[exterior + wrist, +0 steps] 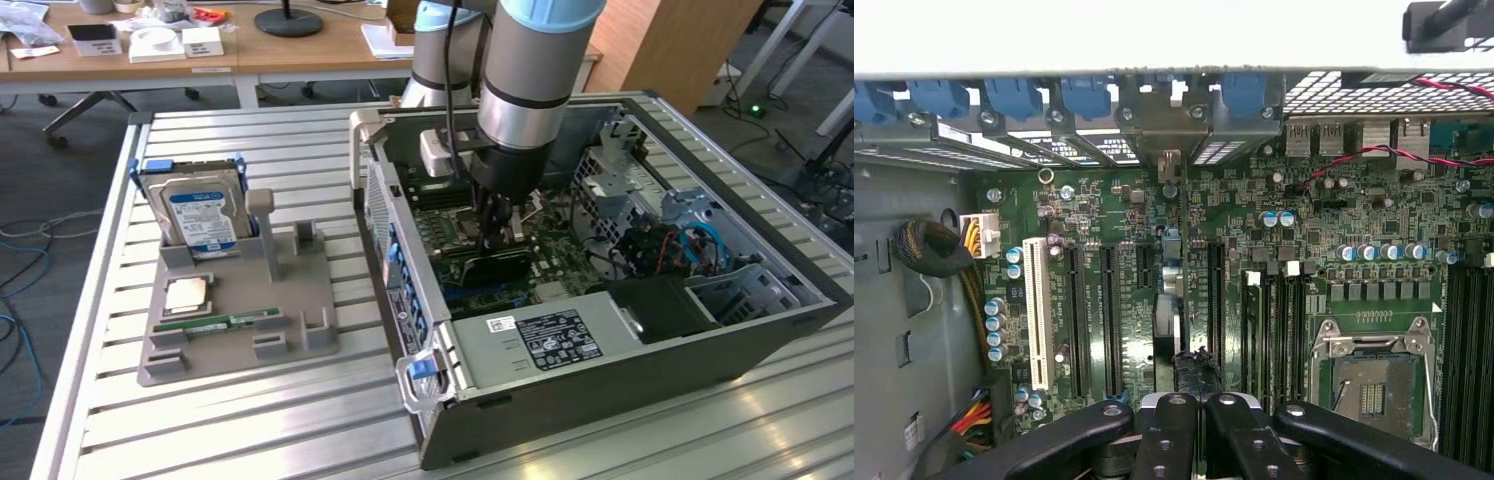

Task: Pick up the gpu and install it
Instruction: 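Press down on the gpu until it lock into place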

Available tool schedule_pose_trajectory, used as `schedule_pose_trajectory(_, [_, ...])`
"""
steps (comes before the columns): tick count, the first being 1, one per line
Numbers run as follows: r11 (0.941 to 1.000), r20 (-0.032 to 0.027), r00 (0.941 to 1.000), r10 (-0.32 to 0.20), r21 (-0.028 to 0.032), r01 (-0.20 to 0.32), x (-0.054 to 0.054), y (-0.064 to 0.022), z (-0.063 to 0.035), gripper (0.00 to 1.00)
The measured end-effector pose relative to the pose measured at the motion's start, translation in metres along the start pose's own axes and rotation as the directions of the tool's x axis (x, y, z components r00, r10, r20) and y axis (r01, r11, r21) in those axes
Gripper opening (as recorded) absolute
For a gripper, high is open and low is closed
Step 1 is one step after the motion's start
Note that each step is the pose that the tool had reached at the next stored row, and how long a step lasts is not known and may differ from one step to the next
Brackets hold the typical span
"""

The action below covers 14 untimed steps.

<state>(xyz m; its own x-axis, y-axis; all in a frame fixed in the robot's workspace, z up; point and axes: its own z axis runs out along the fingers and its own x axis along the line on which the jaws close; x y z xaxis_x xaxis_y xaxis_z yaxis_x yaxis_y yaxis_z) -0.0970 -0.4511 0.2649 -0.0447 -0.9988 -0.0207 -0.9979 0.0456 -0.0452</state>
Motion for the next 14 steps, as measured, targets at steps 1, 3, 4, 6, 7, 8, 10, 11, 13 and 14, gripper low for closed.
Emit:
schedule_pose_trajectory(1, [1.0000,0.0001,1.0000,0.000,0.0000,0.000,0.0000,0.0000,0.0001,0.11])
schedule_pose_trajectory(3, [1.0000,0.0003,1.0000,0.000,0.0001,0.000,0.0000,0.0000,0.0002,0.11])
schedule_pose_trajectory(4, [1.0000,0.0003,1.0000,0.000,0.0001,0.000,0.0000,0.0000,0.0002,0.11])
schedule_pose_trajectory(6, [1.0000,0.0002,1.0000,0.000,0.0003,0.000,0.0000,0.0005,0.0005,0.11])
schedule_pose_trajectory(7, [1.0000,0.0002,1.0000,0.000,0.0001,0.000,0.0000,0.0006,0.0006,0.11])
schedule_pose_trajectory(8, [1.0000,0.0003,1.0000,0.000,0.0002,0.000,0.0000,0.0006,0.0007,0.11])
schedule_pose_trajectory(10, [1.0000,0.0003,1.0000,0.000,0.0001,0.000,0.0000,0.0007,0.0007,0.11])
schedule_pose_trajectory(11, [1.0000,0.0004,1.0000,0.000,0.0001,0.000,0.0000,0.0007,0.0007,0.11])
schedule_pose_trajectory(13, [1.0000,0.0003,1.0000,0.000,0.0002,0.000,0.0000,0.0008,0.0008,0.11])
schedule_pose_trajectory(14, [1.0000,0.0002,1.0000,0.000,0.0002,0.000,0.0000,0.0010,0.0009,0.11])
